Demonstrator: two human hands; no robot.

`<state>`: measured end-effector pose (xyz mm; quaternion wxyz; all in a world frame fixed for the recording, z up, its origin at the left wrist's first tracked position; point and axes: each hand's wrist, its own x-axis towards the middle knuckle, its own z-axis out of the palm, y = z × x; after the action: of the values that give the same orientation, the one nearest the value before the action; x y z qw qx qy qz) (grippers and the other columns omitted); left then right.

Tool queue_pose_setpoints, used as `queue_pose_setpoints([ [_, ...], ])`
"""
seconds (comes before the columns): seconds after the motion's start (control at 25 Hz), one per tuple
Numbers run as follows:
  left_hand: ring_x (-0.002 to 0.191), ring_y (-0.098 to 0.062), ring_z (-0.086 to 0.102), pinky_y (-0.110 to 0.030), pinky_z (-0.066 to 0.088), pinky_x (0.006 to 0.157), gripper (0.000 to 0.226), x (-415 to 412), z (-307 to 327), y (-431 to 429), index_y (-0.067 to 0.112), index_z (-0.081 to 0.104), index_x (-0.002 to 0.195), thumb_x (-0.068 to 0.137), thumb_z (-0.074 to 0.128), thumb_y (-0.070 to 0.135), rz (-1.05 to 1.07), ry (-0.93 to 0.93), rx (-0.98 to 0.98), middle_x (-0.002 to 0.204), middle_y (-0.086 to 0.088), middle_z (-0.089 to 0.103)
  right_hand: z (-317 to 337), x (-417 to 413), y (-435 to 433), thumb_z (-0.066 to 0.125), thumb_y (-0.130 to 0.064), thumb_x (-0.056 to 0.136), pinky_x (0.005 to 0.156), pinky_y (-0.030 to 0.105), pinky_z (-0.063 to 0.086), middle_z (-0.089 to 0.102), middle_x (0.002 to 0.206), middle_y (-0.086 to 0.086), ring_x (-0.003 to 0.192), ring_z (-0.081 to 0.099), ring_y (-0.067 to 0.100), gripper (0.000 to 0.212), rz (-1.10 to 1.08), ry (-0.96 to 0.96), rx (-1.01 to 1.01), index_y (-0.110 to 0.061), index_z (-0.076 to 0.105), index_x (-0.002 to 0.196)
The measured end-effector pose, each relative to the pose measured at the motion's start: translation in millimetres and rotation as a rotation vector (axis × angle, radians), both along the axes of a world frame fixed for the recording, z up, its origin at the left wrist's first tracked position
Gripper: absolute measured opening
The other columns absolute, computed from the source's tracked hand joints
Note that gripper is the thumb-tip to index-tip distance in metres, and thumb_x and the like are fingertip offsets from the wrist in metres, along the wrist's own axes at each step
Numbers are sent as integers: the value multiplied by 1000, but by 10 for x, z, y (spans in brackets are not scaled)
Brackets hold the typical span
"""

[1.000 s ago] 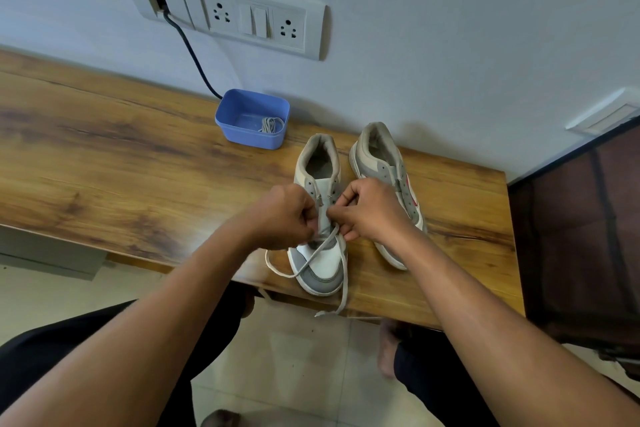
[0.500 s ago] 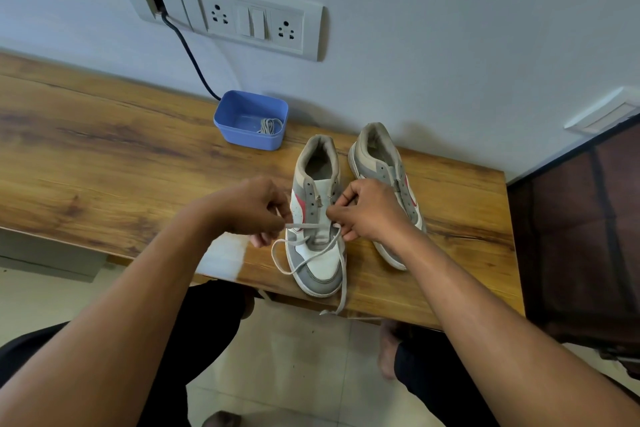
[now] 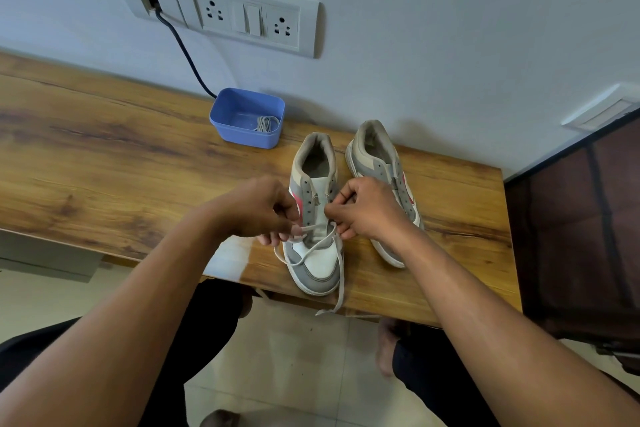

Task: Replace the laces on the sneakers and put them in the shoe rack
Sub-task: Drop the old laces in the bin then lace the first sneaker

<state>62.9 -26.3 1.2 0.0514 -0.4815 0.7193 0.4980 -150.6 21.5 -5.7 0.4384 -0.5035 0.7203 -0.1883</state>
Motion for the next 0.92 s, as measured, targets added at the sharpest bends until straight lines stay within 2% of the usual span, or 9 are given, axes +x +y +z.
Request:
queue_pose_setpoints([
  [0.08, 68, -20, 74, -28, 61, 62, 4, 61, 7, -75, 5, 73, 89, 91, 74, 8, -4, -117, -5, 74, -8, 74, -9, -5, 4, 81, -14, 88, 70, 43, 67, 77, 78, 12, 69, 78, 22, 17, -3, -4, -3, -7, 68, 95],
  [0.16, 69, -18, 75, -28, 61, 63, 5, 125, -4, -80, 7, 72, 91, 93, 73, 12, 4, -182, 80, 76, -7, 75, -13, -12, 8, 82, -14, 87, 70, 44, 67, 77, 77, 11, 69, 78, 22, 16, -3, -9, -5, -7, 68, 93],
  [0.32, 64, -19, 71, -31, 59, 62, 11, 24, -2, 0, 4, 72, 88, 90, 76, 13, -7, 0, 40, 71, -8, 75, -11, 3, -11, 81, -14, 87, 70, 44, 67, 77, 79, 13, 69, 78, 23, 18, -3, -6, 0, -5, 68, 96],
  [0.4, 59, -17, 70, -28, 57, 59, 9, 100, 24, -72, 5, 73, 84, 90, 76, 11, -10, -110, 15, 67, -7, 74, -20, -3, -9, 82, -14, 87, 70, 45, 67, 77, 79, 12, 69, 78, 23, 18, -6, -9, 1, -5, 68, 95],
  [0.48, 61, -17, 71, -26, 57, 58, 8, 194, 7, -108, 5, 73, 87, 90, 75, 12, -2, -210, 87, 69, -7, 75, -35, -14, -2, 82, -14, 86, 71, 46, 67, 77, 77, 11, 68, 78, 23, 17, -3, -2, -8, -7, 69, 94],
  [0.56, 64, -16, 72, -29, 60, 62, 10, 146, 6, -48, 5, 73, 92, 91, 76, 15, -2, -133, 119, 74, -8, 76, -50, -14, -9, 82, -15, 85, 72, 48, 67, 77, 76, 9, 68, 78, 24, 17, 0, 5, -14, -8, 69, 92],
  [0.64, 65, -18, 72, -31, 60, 64, 9, 72, -7, -33, 7, 74, 87, 90, 76, 15, -22, -38, 79, 72, -8, 76, -55, -10, -26, 83, -16, 86, 72, 48, 67, 77, 76, 8, 67, 78, 24, 16, 10, 20, -14, -9, 69, 91],
  [0.8, 67, -19, 74, -27, 56, 61, 9, 206, 20, -99, 6, 75, 88, 92, 73, 13, -46, -217, 165, 73, -8, 77, -57, -15, -9, 82, -15, 87, 70, 46, 67, 77, 75, 10, 66, 77, 23, 16, 3, -9, -15, -7, 69, 93],
  [0.92, 68, -17, 74, -26, 56, 62, 9, 113, -10, -24, 8, 75, 91, 92, 75, 17, -37, -83, 117, 76, -6, 78, -62, -11, -12, 82, -15, 87, 70, 44, 67, 77, 77, 11, 68, 78, 24, 17, 4, -11, -11, -6, 69, 94],
])
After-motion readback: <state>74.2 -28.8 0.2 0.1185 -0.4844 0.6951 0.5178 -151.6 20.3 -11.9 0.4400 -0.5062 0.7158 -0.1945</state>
